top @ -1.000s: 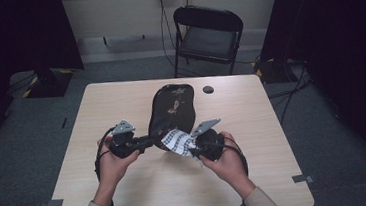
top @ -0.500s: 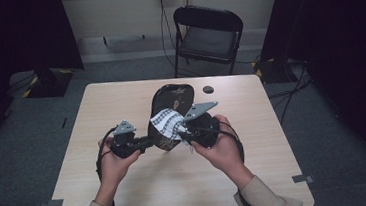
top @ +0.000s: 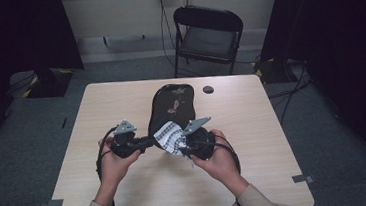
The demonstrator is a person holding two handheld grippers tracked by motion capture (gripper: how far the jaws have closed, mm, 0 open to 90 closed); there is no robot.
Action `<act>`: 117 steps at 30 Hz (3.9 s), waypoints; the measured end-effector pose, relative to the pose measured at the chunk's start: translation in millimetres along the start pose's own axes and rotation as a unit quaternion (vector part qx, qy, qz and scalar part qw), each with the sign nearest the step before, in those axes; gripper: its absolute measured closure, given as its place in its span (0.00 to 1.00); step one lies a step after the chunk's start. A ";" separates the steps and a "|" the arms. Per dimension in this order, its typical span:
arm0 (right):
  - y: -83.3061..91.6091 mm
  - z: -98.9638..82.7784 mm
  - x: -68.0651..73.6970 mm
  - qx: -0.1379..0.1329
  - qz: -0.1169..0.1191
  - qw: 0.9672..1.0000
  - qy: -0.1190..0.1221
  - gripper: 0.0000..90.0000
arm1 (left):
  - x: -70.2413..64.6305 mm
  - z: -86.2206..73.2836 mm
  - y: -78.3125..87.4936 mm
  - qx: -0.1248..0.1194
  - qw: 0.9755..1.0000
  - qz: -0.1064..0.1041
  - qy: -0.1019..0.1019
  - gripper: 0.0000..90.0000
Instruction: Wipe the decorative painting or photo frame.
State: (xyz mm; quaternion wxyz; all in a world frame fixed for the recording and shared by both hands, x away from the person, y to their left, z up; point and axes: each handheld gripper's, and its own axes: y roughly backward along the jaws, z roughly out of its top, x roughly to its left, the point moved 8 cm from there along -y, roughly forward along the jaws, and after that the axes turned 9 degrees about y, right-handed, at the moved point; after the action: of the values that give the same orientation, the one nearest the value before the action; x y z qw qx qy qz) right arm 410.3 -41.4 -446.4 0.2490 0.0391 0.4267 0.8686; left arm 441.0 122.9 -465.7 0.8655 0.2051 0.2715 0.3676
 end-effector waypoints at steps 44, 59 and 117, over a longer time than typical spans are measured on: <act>42.4 -3.8 -12.5 -0.025 -0.023 0.999 -0.005 0.85 | -5.2 -2.3 -0.4 0.009 1.000 -0.001 -0.007 0.82; 32.1 22.6 1.9 -0.030 -0.015 0.999 0.019 0.85 | -4.5 -3.8 3.1 0.009 1.000 -0.004 -0.010 0.82; 25.1 28.2 13.3 -0.038 -0.012 0.999 0.025 0.84 | 21.1 -16.0 22.2 0.026 0.999 0.023 0.028 0.71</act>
State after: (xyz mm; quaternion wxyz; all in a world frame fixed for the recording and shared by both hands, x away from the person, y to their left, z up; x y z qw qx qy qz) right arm 396.5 -27.6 -411.4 0.2500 0.0024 0.3997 0.8819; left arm 431.7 155.4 -472.5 0.8434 0.2228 0.3006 0.3856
